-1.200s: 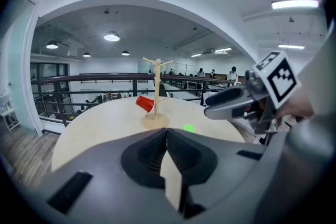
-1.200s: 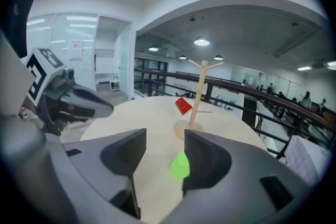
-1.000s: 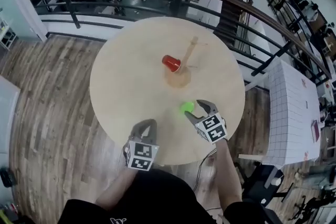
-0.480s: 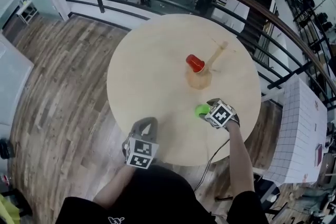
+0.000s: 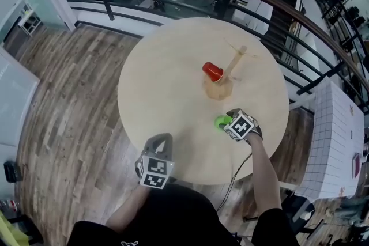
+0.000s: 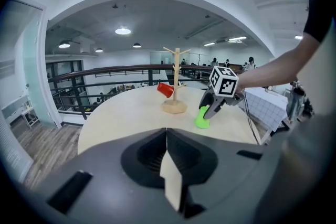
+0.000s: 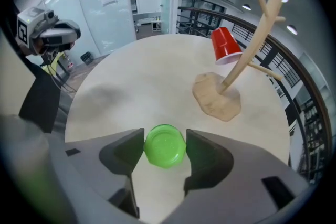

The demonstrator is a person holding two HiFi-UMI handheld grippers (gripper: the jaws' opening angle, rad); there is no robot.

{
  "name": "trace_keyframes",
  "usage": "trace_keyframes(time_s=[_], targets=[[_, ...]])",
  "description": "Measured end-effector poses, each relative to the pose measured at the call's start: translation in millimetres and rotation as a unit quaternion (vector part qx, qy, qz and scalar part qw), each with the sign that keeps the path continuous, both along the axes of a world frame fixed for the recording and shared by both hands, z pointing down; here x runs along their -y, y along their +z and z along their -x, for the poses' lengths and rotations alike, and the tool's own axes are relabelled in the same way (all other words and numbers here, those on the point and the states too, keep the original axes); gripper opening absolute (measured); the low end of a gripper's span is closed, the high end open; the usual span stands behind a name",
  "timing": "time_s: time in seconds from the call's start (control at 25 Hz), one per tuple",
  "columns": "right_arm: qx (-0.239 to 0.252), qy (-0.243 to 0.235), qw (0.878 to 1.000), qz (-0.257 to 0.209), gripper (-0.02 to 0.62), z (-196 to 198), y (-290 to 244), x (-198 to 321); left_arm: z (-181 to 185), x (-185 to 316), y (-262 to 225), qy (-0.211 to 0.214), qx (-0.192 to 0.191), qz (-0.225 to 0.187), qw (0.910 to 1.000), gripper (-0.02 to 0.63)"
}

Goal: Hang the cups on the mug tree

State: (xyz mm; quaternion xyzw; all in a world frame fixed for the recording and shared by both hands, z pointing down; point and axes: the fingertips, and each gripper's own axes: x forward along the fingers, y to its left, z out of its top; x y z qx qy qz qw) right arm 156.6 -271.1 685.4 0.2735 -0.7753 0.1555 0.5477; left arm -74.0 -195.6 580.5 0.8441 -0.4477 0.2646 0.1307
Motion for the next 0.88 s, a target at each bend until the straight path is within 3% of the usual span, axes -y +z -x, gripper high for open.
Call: trace_keyframes(time_s=[0.16, 0.28, 0.4, 0.64, 0.88], targets=[[0.062, 0.053, 0.996, -0.037, 0.258, -5.5, -24.4, 10.7, -8.7, 0.1, -0.7, 0.012, 0.002, 0.001, 0.9999, 0.014], [0.121, 0.095, 0.984, -0.086, 0.258, -15.3, -53.6, 24.9, -14.5, 1.2, -1.3, 0.02, 0.009, -0.004, 0.9997, 0.014], [0.188, 0.131, 0.965, -0.13, 0.258, -30.0, -85.5, 39.7, -21.1, 2.6, -4.1, 0.036, 0.032, -0.027, 0.9985, 0.014], [0.286, 0.197, 0.92, -0.183, 0.258, -75.5, -130.1, 65.5, -25.3, 1.8, -3.6, 0.035, 0.019, -0.023, 0.9989, 0.014], [0.342, 0.28, 0.872, -0.209, 0.253, -119.0, -150.7, 100.8, -23.0, -0.6, -7.5, 0.031, 0.002, -0.013, 0.9994, 0.014]])
